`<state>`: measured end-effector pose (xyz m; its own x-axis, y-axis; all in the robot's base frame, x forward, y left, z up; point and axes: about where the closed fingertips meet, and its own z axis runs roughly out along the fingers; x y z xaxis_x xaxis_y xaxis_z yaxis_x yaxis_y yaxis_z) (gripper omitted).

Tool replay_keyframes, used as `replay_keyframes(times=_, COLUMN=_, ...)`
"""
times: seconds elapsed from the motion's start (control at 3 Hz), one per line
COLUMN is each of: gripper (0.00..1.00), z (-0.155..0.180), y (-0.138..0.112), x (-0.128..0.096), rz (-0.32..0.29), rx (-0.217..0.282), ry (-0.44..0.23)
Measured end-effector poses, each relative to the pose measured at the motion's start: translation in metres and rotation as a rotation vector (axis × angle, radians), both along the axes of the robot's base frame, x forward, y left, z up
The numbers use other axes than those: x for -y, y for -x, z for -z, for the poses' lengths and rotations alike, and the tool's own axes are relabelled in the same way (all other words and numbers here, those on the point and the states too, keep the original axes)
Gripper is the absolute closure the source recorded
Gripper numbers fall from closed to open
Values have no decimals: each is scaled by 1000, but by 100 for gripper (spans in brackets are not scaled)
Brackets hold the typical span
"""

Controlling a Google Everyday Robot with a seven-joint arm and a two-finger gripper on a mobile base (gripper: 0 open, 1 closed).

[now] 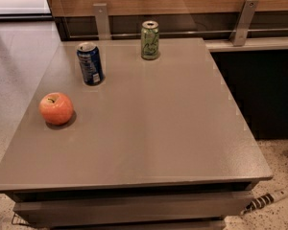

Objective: Pick apple

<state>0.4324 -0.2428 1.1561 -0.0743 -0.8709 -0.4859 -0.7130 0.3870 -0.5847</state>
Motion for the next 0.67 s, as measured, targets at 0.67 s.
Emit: replay_keyframes(times=0.67, gripper=0, z=2, y=-1, x=-3, rz=-4, rx=3, ry=-7)
